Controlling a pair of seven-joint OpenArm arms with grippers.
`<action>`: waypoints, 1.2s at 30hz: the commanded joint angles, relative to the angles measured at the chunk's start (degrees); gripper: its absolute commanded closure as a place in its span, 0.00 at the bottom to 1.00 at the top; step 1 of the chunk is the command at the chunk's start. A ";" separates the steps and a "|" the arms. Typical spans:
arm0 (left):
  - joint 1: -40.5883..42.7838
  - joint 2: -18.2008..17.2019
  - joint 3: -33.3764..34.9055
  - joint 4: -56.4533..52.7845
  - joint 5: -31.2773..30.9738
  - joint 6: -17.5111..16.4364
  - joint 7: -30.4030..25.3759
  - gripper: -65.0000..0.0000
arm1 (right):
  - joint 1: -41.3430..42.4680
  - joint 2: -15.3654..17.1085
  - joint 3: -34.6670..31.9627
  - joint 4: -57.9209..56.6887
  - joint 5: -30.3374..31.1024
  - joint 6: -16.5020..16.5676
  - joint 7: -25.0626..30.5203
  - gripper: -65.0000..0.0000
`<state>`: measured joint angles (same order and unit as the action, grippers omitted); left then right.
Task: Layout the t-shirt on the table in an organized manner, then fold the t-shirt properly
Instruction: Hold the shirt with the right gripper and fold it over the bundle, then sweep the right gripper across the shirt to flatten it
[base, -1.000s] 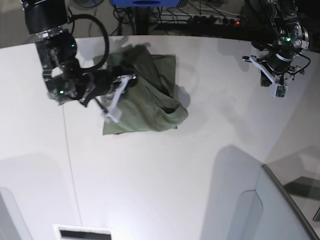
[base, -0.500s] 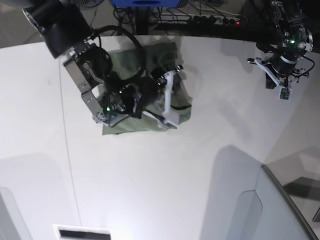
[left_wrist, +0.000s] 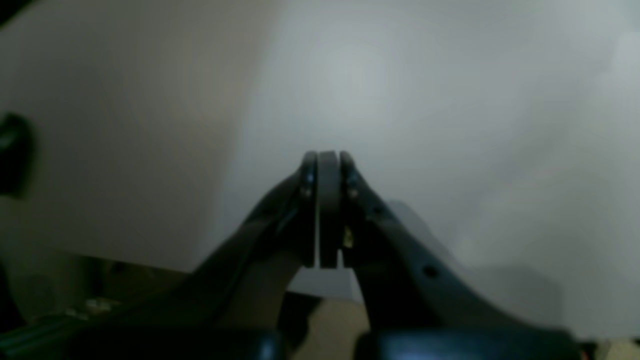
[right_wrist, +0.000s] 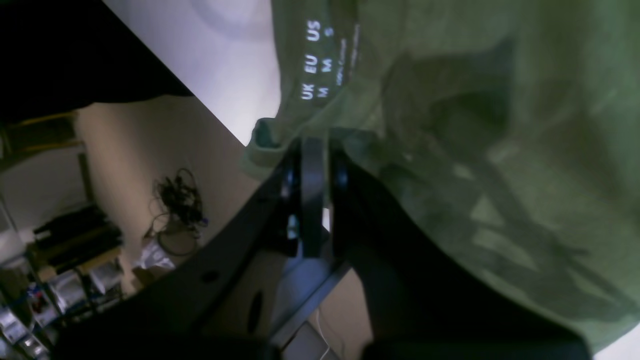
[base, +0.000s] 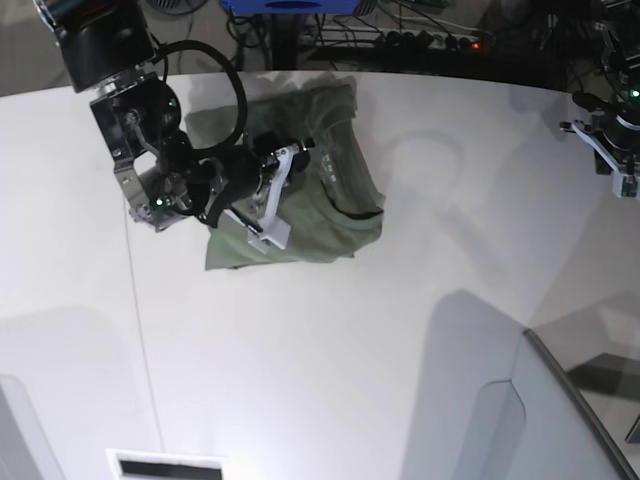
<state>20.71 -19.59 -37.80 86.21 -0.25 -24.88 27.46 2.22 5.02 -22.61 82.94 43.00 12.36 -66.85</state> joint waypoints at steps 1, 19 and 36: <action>-0.18 -1.02 -0.92 0.60 -0.41 0.40 -0.87 1.00 | 1.43 -0.75 -1.17 0.18 1.35 0.17 0.17 0.98; -0.62 1.97 -1.19 1.48 -0.58 0.40 -0.87 1.00 | 11.54 -4.36 -12.77 -17.40 1.70 0.08 8.87 0.98; 1.05 4.69 -1.19 1.39 -0.94 0.40 -1.22 1.00 | 27.36 -4.18 -25.43 -6.58 -3.31 -0.36 9.75 0.97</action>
<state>21.74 -13.56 -38.37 86.59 -1.34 -25.32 27.42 27.90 1.04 -48.93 75.64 39.13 12.16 -57.93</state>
